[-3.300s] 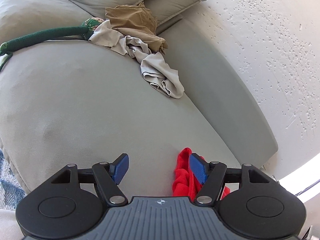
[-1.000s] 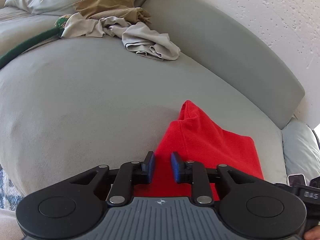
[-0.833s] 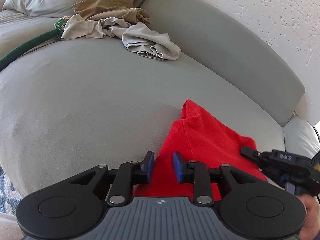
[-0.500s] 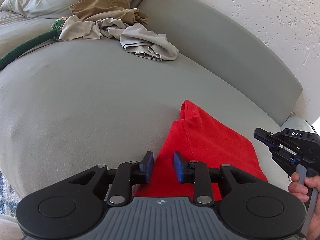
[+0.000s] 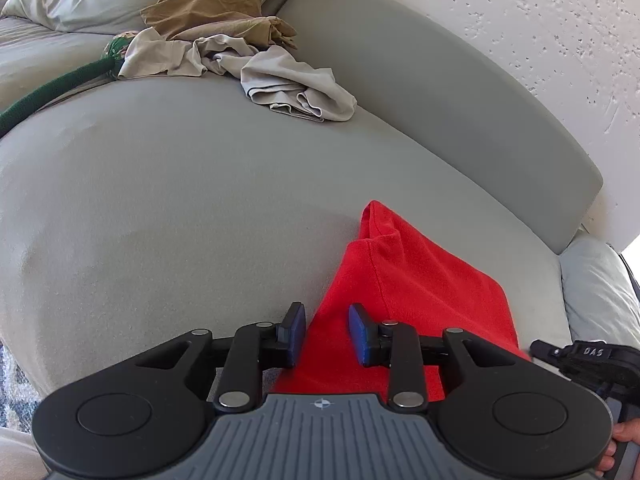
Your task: Fold clothes
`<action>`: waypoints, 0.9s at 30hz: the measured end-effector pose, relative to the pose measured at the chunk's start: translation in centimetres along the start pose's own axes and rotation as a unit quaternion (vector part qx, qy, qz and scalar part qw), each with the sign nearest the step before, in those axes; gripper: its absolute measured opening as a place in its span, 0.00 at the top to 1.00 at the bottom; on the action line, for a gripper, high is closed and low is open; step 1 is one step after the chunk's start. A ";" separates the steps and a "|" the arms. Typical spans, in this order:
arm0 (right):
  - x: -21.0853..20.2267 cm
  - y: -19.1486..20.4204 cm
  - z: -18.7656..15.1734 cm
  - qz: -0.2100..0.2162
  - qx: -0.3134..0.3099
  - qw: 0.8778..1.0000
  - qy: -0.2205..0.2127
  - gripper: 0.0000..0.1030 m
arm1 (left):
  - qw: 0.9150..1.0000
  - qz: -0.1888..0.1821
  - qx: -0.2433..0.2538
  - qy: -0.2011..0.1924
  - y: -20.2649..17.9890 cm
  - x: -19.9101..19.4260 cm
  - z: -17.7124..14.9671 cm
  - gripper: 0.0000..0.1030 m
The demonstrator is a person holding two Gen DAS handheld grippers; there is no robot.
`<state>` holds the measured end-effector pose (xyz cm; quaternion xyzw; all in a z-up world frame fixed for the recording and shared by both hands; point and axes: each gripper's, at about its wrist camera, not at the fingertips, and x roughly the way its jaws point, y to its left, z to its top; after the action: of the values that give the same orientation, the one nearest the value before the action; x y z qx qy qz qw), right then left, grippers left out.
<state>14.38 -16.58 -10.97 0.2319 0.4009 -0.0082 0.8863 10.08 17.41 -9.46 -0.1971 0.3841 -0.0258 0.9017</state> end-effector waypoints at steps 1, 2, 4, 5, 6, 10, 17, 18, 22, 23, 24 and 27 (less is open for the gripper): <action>-0.3 -0.2 0.3 0.018 0.016 1.000 -0.001 0.95 | 1.000 0.001 0.002 -0.001 0.0 0.0 0.0 0.70; -0.5 0.1 0.5 0.046 0.026 0.999 0.000 0.94 | 1.000 0.001 0.002 -0.002 0.0 -0.1 -0.1 0.70; -0.2 1.3 0.6 0.081 0.013 0.997 0.009 0.94 | 1.000 -0.001 -0.003 -0.001 0.1 -0.1 -0.1 0.70; 0.3 2.1 0.5 0.094 0.005 0.995 0.016 0.93 | 1.000 0.000 -0.004 -0.001 0.1 -0.1 -0.1 0.70; 0.7 2.8 0.5 0.107 -0.004 0.994 0.023 0.92 | 1.000 0.001 -0.005 -0.001 0.1 -0.1 -0.1 0.69; 2.6 1.6 -0.4 0.085 0.047 0.994 0.052 1.00 | 1.000 0.005 0.004 -0.003 -0.1 -0.3 -0.2 0.68; -4.5 -5.9 -0.6 0.001 0.158 0.987 -0.013 0.86 | 0.994 -0.013 -0.095 -0.048 3.0 -3.0 0.2 0.75; -5.7 -6.8 -0.6 0.006 0.167 0.986 -0.011 0.82 | 0.990 -0.025 -0.120 -0.062 3.8 -3.6 0.4 0.73; -9.1 -8.7 -2.2 0.064 0.181 0.981 0.001 0.42 | 0.976 -0.069 -0.201 -0.039 6.8 -4.0 0.6 0.60; -9.4 -8.5 -2.7 0.077 0.176 0.981 0.010 0.42 | 0.975 -0.075 -0.208 -0.031 7.1 -3.9 0.5 0.59; -9.5 -8.1 -3.2 0.092 0.173 0.980 0.019 0.41 | 0.975 -0.080 -0.207 -0.026 7.3 -4.0 0.4 0.55; -9.6 -7.0 -4.8 0.133 0.164 0.976 0.044 0.41 | 0.976 -0.097 -0.197 -0.014 7.6 -4.3 0.0 0.37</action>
<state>3.08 -22.49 -9.64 0.4256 0.3986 0.0545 0.8106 6.32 25.28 -9.39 -0.4070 0.3478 -0.0339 0.8439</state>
